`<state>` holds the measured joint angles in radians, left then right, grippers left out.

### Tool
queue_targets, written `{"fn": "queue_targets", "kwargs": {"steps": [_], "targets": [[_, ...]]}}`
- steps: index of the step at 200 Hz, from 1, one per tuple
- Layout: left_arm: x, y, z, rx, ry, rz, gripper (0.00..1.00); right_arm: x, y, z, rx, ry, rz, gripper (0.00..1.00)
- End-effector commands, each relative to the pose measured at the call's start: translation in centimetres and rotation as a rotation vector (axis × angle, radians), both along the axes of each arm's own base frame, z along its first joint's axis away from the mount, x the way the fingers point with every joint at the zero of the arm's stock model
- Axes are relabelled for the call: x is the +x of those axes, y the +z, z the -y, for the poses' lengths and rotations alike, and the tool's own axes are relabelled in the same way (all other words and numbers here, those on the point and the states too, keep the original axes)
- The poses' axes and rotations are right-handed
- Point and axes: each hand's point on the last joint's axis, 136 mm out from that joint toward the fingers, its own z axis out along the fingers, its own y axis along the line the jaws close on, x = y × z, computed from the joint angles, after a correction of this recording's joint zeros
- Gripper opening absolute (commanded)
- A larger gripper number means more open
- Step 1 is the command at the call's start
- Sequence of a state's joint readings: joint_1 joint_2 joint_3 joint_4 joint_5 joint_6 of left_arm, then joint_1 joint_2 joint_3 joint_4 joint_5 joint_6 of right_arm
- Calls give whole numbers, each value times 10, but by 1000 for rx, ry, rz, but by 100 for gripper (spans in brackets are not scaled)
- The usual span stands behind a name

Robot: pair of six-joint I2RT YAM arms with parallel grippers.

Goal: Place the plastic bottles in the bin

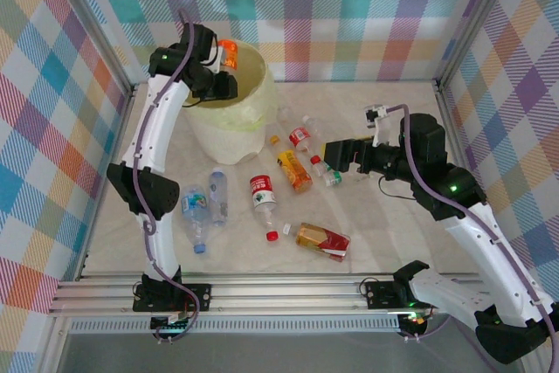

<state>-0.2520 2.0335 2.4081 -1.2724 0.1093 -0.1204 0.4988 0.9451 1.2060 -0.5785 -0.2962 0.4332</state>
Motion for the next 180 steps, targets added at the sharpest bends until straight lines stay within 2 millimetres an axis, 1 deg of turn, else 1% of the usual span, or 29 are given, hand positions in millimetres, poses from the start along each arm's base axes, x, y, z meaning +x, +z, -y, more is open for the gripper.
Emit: {"fn": "queue_targets", "kwargs": {"steps": [1, 53, 85, 106, 115, 150, 180], "targets": [[-1, -3, -9, 36, 0, -16, 38, -4, -1, 0, 9, -2, -11, 100], [0, -17, -10, 32, 29, -68, 41, -3, -13, -4, 19, 3, -67, 100], [-1, -17, -10, 29, 29, -69, 47, -4, -16, -2, 16, -5, -70, 100], [-1, -15, -9, 20, 26, -63, 53, -4, -16, -3, 21, -2, -72, 100], [-1, -12, -8, 15, 26, -56, 56, -4, -16, -3, 21, 1, -72, 100], [-1, -3, -7, -1, 26, -30, 58, -6, -16, -4, 26, 12, -77, 100], [-2, 24, -4, -39, 17, 52, 61, -9, -14, -8, 38, 40, -70, 100]]}}
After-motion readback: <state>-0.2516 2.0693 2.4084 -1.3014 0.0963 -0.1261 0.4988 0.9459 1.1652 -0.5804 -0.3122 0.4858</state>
